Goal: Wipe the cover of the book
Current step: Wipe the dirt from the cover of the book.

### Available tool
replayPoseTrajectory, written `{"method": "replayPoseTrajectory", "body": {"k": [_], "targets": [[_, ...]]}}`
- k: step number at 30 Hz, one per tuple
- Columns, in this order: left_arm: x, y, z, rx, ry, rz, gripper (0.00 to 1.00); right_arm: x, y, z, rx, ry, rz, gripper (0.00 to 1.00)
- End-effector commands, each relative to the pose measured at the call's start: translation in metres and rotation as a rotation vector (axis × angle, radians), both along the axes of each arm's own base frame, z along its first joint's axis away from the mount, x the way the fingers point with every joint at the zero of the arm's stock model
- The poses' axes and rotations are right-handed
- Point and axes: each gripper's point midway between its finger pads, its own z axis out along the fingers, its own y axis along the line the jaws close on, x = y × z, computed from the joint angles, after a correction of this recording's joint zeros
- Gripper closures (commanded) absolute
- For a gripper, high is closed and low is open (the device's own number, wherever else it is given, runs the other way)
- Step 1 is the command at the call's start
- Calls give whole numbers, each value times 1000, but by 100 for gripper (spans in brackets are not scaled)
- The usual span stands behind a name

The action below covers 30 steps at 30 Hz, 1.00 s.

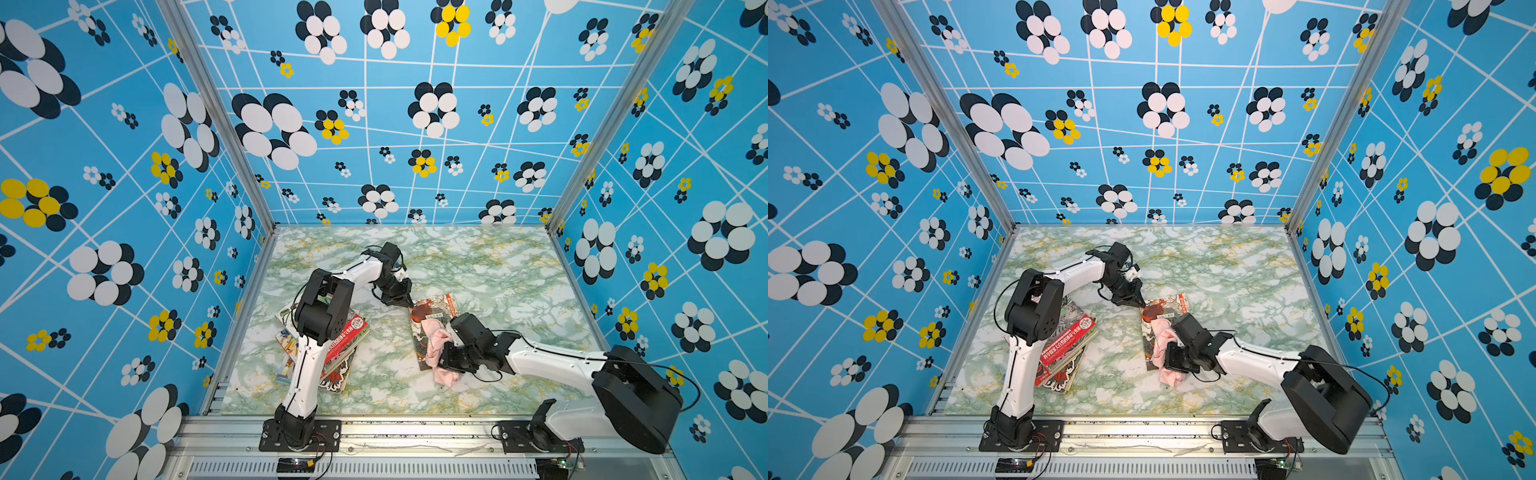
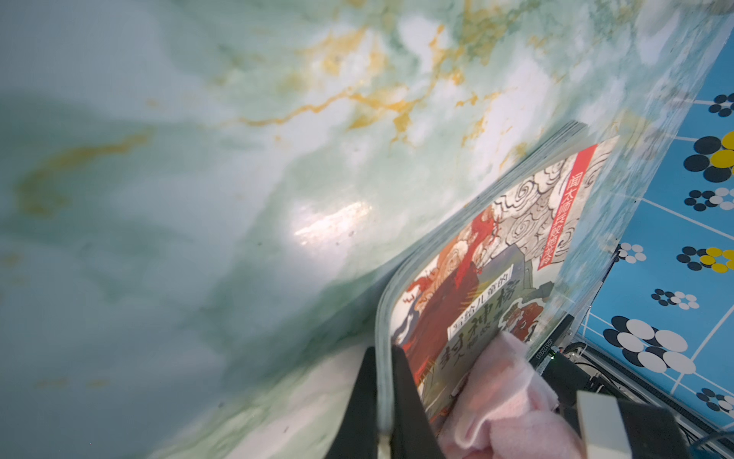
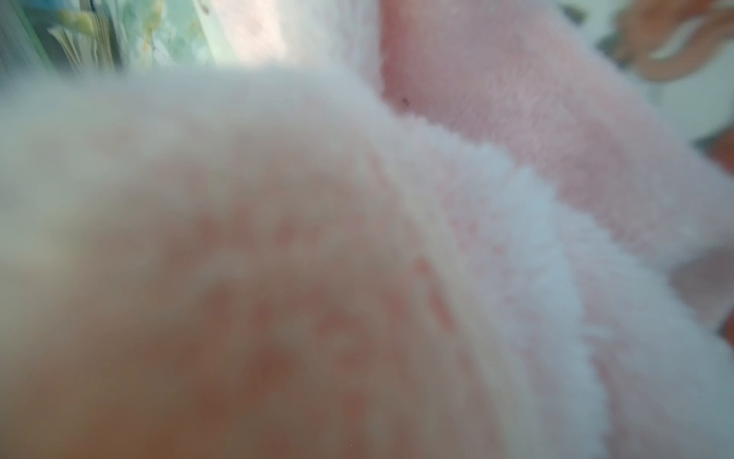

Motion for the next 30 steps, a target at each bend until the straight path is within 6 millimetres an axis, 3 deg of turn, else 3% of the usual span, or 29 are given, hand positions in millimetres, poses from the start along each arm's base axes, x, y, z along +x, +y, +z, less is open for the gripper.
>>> {"method": "replayPoseTrajectory", "body": {"k": [1,3,6,8,13,16,23,26,27,29,30], "targets": [[1,5,6,16,-10,-1,100,-29,20,-27,-61,115,86,100],[1,5,7,18,-15,-3,100,-30,36,-27,-17,122,105,100],[1,6,6,20,-13,-4,100,-29,27,-29,-29,115,82,100],[0,7,5,22,-9,-8,100,-28,7,-36,-59,132,31,100],[1,11,7,42,-22,-17,100,-27,-82,-62,-138,210,-268,100],[1,13,7,52,-23,-21,100,-23,-123,-61,-236,190,-411,100],[2,27,7,154,-59,-62,100,-2,-182,-42,-327,44,-733,100],[14,33,13,185,-101,-51,99,14,-182,-20,-313,-51,-725,100],[18,33,16,185,-116,-50,85,20,-180,-13,-307,-80,-705,100],[28,33,29,189,-156,-32,45,35,-174,4,-301,-139,-653,100],[33,33,37,183,-177,-14,16,43,-170,13,-299,-170,-616,100]]}}
